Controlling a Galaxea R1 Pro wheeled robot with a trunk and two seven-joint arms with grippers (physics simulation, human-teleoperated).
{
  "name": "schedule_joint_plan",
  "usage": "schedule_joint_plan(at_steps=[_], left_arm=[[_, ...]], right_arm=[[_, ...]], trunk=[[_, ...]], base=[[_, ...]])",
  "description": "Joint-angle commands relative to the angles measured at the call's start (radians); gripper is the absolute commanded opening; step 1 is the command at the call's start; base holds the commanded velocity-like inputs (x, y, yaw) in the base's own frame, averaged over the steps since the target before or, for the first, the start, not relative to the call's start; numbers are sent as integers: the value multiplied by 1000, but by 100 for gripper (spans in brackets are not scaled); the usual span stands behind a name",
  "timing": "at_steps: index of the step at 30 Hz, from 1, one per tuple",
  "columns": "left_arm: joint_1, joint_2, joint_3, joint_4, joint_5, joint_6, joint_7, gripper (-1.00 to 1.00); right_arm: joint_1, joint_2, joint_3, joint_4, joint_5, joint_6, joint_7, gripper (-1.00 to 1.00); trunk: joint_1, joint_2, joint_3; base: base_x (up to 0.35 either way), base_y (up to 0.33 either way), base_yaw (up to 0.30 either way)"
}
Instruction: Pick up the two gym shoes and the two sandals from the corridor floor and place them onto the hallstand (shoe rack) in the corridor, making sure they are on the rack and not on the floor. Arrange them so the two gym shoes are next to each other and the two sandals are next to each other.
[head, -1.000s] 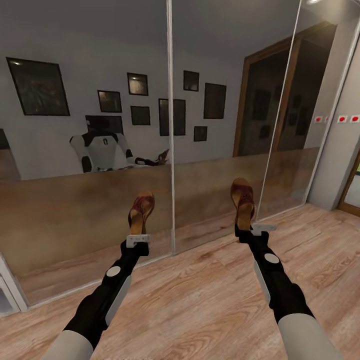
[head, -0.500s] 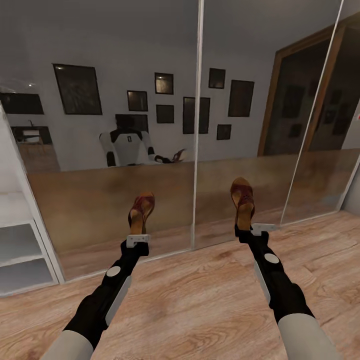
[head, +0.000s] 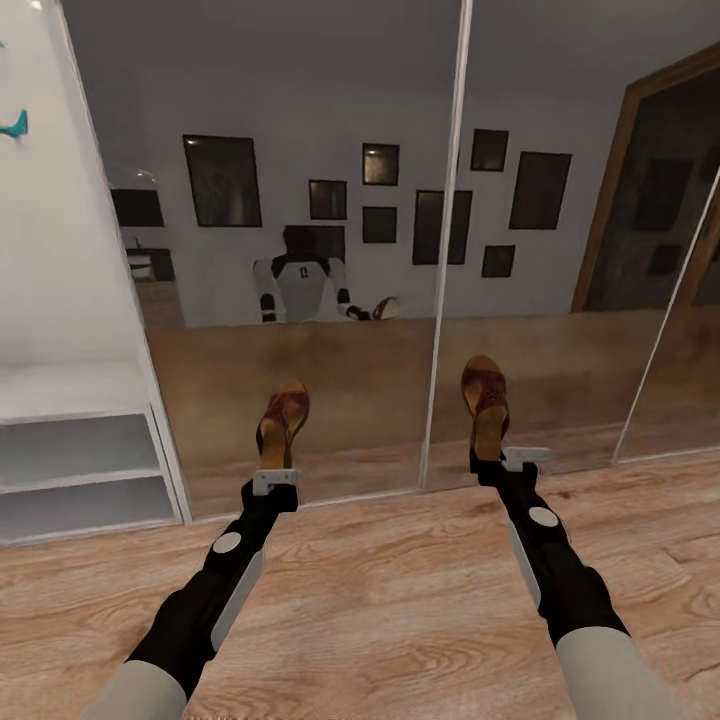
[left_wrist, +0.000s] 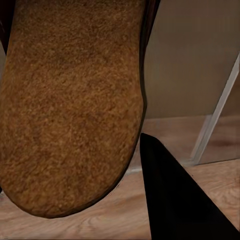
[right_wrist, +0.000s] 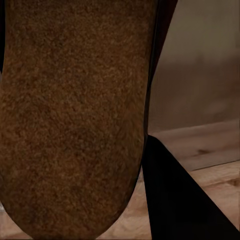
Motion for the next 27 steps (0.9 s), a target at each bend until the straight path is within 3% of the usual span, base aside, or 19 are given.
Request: schedule_joint_plan(at_steps=[1,27], left_arm=[[-1,0,-3,-1,5,5,6,-100],[-1,0,-3,-1,5,5,6,-100]], right_arm=[[0,0,-1,-2,7,7,-2,-100],[0,0,0,-2,7,7,-2,-100]], trunk=[[0,-1,-2],[0,-1,-19]], base=[[-9,0,290],[-36,0,290]])
